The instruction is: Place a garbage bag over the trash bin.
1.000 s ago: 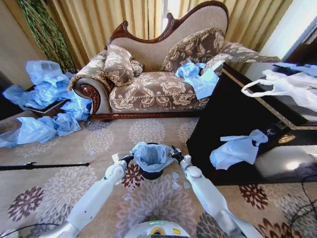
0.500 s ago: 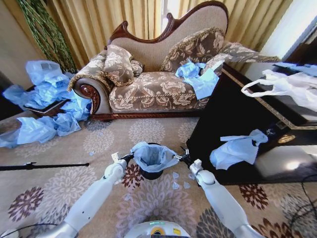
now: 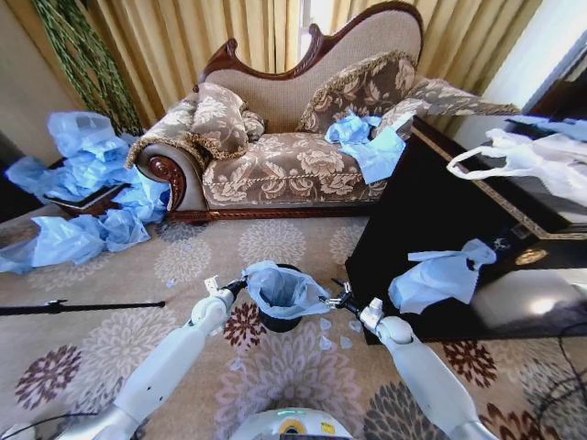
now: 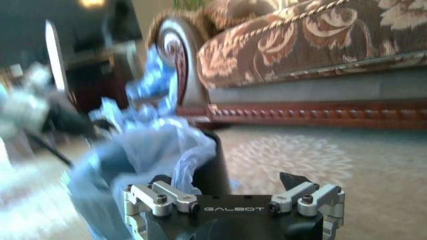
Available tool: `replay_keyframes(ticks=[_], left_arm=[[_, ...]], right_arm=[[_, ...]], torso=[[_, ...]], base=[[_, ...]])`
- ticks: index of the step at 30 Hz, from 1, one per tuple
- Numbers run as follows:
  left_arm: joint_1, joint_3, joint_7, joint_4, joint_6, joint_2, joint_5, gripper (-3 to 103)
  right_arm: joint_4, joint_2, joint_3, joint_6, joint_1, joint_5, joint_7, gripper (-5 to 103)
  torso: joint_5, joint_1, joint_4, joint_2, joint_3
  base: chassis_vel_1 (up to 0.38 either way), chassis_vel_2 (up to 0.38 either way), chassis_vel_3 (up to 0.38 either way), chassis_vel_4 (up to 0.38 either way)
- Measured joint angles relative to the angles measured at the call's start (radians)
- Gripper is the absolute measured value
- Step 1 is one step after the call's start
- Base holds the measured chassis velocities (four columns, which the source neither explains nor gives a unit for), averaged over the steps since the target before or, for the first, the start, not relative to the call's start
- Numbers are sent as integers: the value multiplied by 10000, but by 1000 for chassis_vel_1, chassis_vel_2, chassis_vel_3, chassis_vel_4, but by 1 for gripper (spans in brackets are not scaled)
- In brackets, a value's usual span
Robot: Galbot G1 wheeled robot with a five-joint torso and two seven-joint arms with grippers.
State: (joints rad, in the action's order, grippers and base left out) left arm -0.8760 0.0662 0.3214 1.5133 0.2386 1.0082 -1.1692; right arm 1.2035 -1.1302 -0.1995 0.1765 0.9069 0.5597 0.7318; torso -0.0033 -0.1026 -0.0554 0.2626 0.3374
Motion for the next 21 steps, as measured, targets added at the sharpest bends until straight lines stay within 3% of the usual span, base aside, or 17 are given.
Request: replay_keyframes(ticks=[5, 10, 13, 15, 21], left_arm=[[-18, -5, 43, -7, 13, 11, -73, 0], [-97, 20, 114, 29, 23, 34, -112, 0], [-124, 24, 154, 75, 36, 26, -133, 0], [-132, 42, 174, 122, 61, -46, -168, 0], [-70, 101, 191, 128, 64, -57, -282, 0]], right_arm=[[193, -74, 112, -565, 49, 1661, 271, 100], [66, -362, 372, -903, -6, 2352, 23, 100], [-58, -471, 321, -877, -20, 1838, -28, 100], [84, -312, 64, -814, 152, 410, 50, 100], [558, 248, -243, -560, 622, -427, 599, 100]], torso=[[-3, 0, 2, 0, 0], [-1, 0, 3, 0, 0], [1, 0, 6, 0, 0], [0, 0, 3, 0, 0], [-2, 0, -1, 0, 0]], base=[[0, 0, 0, 0], [0, 0, 0, 0], [0, 0, 0, 0], [0, 0, 0, 0], [0, 0, 0, 0]])
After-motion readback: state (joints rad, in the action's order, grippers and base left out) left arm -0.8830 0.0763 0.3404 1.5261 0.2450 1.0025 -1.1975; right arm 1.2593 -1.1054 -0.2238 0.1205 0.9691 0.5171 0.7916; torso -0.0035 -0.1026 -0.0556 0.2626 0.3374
